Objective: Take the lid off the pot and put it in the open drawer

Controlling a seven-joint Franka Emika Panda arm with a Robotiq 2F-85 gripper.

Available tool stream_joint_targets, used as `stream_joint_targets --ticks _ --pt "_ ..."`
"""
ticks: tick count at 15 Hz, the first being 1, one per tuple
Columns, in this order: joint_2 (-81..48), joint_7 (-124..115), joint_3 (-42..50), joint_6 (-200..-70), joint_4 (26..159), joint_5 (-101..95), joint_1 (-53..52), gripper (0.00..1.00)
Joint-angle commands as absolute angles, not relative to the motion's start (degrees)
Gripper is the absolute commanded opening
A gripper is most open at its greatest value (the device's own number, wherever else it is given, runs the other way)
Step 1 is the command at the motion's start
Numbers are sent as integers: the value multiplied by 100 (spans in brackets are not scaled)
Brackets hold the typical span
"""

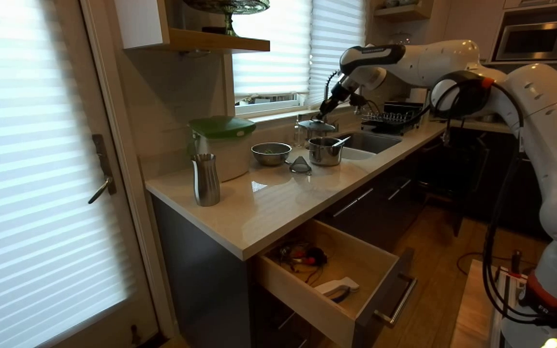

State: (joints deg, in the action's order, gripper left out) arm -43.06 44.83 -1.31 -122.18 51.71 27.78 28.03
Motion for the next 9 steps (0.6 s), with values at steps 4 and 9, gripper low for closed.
stream_joint_targets --ticks 4,9 --pt "-2708 5729 -514 -10862 6988 2832 2809 4" --pt "-1806 6516 -758 -9971 8302 2738 2679 4"
